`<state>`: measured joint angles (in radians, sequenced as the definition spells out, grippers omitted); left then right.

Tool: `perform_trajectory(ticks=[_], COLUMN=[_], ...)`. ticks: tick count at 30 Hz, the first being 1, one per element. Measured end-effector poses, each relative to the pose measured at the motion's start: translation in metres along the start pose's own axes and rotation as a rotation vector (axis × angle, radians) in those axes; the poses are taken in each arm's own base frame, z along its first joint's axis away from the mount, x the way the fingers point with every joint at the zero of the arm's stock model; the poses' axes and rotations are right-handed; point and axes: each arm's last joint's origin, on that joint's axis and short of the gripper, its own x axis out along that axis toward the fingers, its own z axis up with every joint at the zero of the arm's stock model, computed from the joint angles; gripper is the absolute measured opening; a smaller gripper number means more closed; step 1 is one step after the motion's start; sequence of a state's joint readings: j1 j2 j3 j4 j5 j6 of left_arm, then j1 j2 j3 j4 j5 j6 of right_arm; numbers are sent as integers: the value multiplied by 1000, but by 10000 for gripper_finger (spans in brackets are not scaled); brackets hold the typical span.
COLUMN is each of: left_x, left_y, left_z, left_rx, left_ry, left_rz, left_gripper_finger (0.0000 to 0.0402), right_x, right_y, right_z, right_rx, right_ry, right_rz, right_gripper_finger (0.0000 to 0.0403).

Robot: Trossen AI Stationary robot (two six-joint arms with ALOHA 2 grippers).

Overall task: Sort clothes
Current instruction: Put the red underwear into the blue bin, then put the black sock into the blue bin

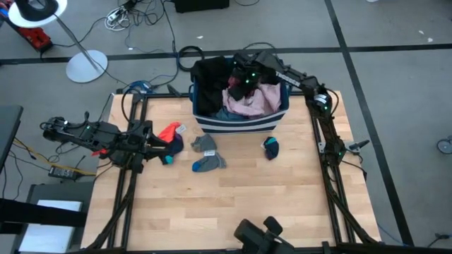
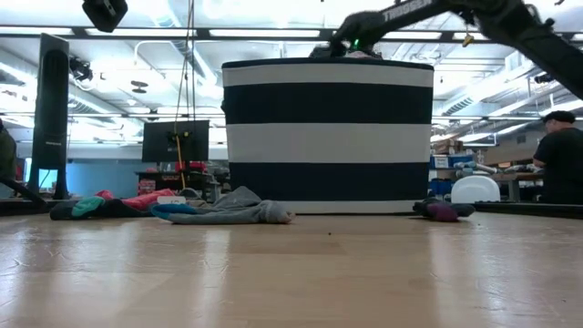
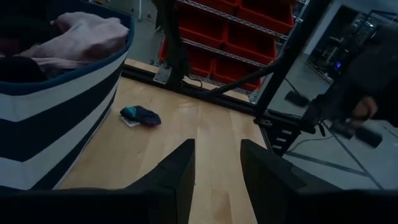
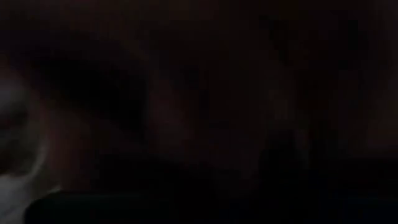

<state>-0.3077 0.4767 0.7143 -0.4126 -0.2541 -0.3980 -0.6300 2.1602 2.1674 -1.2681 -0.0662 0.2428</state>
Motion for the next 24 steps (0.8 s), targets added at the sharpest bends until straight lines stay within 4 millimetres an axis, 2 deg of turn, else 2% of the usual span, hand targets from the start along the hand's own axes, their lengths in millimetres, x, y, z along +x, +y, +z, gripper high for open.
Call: perform_trajectory(ticks=[7,13,17,24], left_x=[0,0,0,0], left_y=[0,0,0,0], left_z=[0,0,0,0], left_rx=[1,0,0,-6], left_ry=[1,1,0,-2], left_rz=[1,1,0,-1], left_gripper_finger=[133,133,133,133], right_x=[-61,-118,-161,-224], right_y=[1,-1,2,20], right_z=[-12,-36,-64,-124], right_rx=[0,43,49,71], right_ry=[-125,-209,-266,-380], right_rz=[26,42,43,25], right_gripper_finger=[157,226,242,237])
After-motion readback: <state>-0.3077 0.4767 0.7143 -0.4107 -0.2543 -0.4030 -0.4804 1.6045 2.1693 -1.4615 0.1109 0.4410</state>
